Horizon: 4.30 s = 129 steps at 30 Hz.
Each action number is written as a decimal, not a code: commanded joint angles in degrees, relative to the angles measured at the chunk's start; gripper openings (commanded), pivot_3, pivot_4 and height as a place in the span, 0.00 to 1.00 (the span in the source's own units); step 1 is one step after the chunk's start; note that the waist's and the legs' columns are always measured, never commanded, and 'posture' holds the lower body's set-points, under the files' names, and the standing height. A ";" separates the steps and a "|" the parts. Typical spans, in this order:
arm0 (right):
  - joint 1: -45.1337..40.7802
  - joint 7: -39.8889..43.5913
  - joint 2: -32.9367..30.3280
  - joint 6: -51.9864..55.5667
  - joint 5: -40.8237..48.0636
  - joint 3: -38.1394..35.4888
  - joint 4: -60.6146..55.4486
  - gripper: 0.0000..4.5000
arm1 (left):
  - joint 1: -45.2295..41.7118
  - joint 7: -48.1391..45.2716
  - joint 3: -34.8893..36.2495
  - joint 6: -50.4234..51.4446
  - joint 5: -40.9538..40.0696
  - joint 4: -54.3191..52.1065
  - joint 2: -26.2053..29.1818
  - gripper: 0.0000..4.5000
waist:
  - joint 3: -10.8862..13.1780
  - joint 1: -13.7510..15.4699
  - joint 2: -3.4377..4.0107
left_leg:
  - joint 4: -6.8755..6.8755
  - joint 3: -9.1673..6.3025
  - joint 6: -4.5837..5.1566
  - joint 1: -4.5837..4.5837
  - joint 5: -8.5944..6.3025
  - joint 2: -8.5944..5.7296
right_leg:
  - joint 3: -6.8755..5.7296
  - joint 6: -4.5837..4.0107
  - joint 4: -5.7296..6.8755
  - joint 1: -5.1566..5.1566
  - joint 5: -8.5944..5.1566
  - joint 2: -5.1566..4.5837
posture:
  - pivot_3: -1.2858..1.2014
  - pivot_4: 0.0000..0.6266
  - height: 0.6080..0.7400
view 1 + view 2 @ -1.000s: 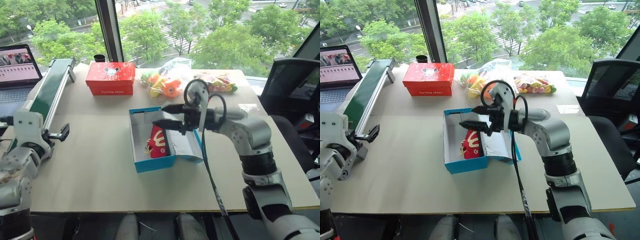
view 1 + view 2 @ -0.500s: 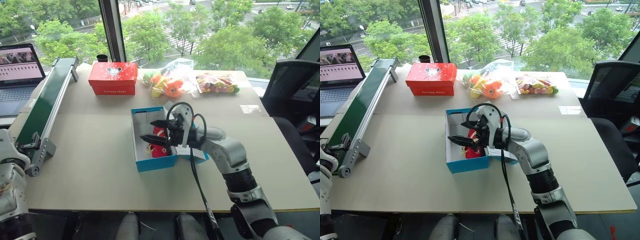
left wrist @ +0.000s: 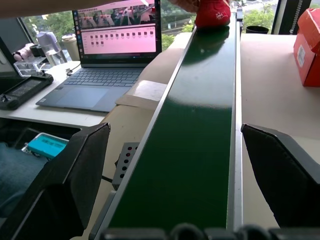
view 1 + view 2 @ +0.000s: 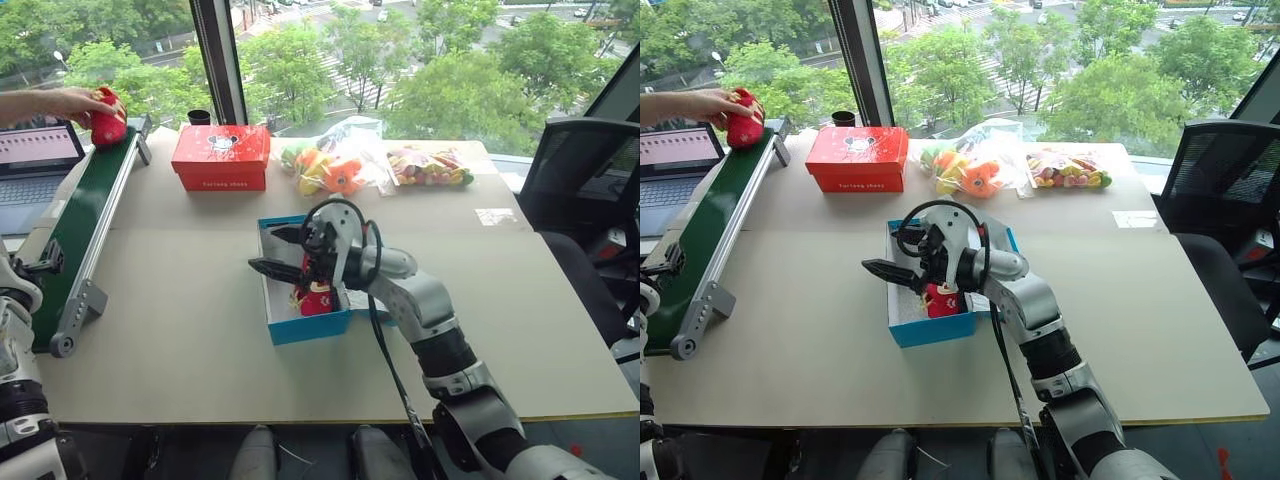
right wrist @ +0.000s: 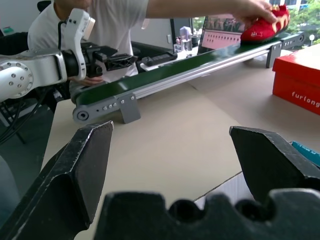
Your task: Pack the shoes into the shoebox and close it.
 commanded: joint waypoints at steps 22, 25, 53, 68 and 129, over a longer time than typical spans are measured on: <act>-0.24 0.14 1.06 -3.32 1.47 -3.02 -1.30 0.98 | -4.85 -7.90 -1.05 -17.40 0.07 16.68 4.69 1.00 | 0.00 0.07 -0.01 | 0.02 0.00 0.00 0.00 0.00 -0.01 | -0.02 0.00 0.07 0.00 0.00 0.00 | 0.52 0.24 0.99; 0.04 0.01 0.75 -2.84 1.65 -2.88 -1.94 0.98 | -6.61 -7.59 -1.13 -18.29 0.22 19.92 5.83 1.00 | -0.01 0.06 -0.01 | 0.02 0.00 0.00 0.01 0.00 0.00 | -0.02 0.00 0.08 0.00 0.00 0.00 | 0.52 0.24 0.99; 1.35 -2.17 -1.38 -1.08 1.14 -2.29 -5.78 0.98 | -23.49 -5.27 -7.54 -9.67 2.75 37.14 11.21 1.00 | -0.01 -0.15 -0.02 | 0.03 0.01 0.00 0.01 0.00 -0.01 | -0.06 0.02 0.21 -0.07 -0.01 0.01 | 0.52 0.24 0.99; 0.02 -2.01 -1.81 -2.07 0.53 -1.99 -4.34 1.00 | -19.48 -13.91 -9.39 -0.86 2.28 37.04 10.02 0.86 | -0.01 0.49 -0.02 | 0.04 0.00 -0.03 0.21 0.03 -0.02 | -0.07 0.02 0.35 0.05 -0.03 0.00 | 0.52 0.24 0.99; -5.16 -24.37 -0.79 22.18 33.36 -26.25 -4.75 1.00 | -18.42 -0.17 -25.60 36.61 -18.42 -51.24 -31.40 0.14 | 0.09 -0.04 -0.28 | -0.07 -0.04 -0.16 0.00 0.31 -0.06 | 0.01 -0.01 0.17 0.01 0.00 -0.02 | 0.52 0.24 0.99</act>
